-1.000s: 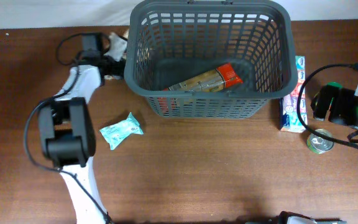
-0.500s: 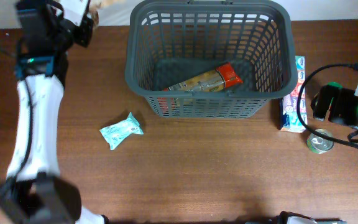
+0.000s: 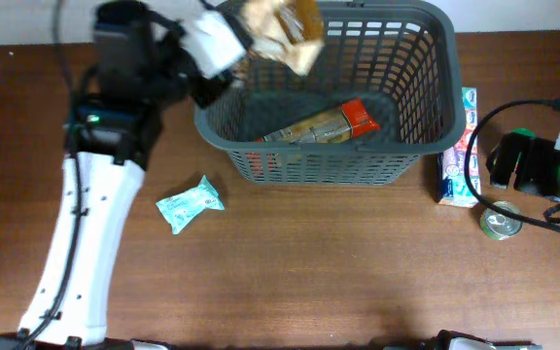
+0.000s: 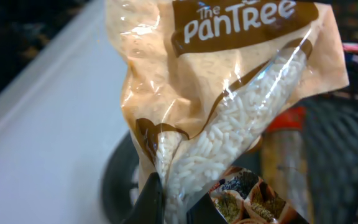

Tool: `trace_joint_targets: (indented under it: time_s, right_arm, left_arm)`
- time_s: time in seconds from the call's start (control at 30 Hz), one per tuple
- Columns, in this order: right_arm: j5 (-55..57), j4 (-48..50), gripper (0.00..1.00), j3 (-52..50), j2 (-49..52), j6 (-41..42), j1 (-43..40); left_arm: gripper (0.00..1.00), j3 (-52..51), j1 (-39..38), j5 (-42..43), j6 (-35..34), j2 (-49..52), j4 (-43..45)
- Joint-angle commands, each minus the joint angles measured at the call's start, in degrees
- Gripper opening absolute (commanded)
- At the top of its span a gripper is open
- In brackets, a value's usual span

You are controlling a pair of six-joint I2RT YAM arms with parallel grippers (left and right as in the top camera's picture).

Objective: Pack container
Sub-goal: 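Lift the rice bag over the basket and release it inside, then withdraw the left gripper and move it above the mint-green wipes packet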

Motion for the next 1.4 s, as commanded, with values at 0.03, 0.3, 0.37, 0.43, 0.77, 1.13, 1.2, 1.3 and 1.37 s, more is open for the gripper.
trace_joint_targets:
  time_s: [0.03, 0.3, 0.37, 0.43, 0.77, 1.13, 1.2, 1.3, 1.37]
  right_arm:
    - [-0.8, 0.0, 0.99, 0.1, 0.2, -0.6, -0.2]
    - [-0.8, 0.0, 0.99, 0.1, 0.2, -0.6, -0.2]
    - [-0.8, 0.0, 0.99, 0.1, 0.2, -0.6, -0.2]
    - [-0.8, 0.0, 0.99, 0.1, 0.2, -0.6, -0.2]
    - [-0.8, 0.0, 0.99, 0.1, 0.2, -0.6, -0.2]
    - [-0.8, 0.0, 0.99, 0.1, 0.2, -0.6, -0.2]
    - [-0.8, 0.0, 0.99, 0.1, 0.2, -0.6, -0.2]
    - [-0.8, 0.0, 0.99, 0.1, 0.2, -0.6, -0.2]
    - [-0.8, 0.0, 0.99, 0.1, 0.2, -0.6, -0.2]
  left_arm:
    - [0.01, 0.7, -2.1, -1.9, 7.5, 2.6, 0.0]
    - [0.01, 2.8, -5.7, -5.0, 10.6, 9.6, -0.1]
    - [0.01, 3.3, -7.2, -9.3, 10.6, 11.1, -0.1]
    - [0.01, 4.0, -8.7, -13.0, 10.5, 13.0, -0.1]
    - [0.02, 6.2, -9.4, -14.8, 5.2, 16.6, -1.4]
    - [0.99, 17.1, -9.3, -15.9, -4.1, 12.9, -5.8]
    - [0.99, 19.5, -8.4, -15.8, -4.9, 9.9, -9.7]
    - [0.99, 19.7, -5.3, -15.8, -8.2, 5.2, -13.8]
    - [0.99, 19.7, -1.8, -14.1, -10.5, 2.8, -17.8]
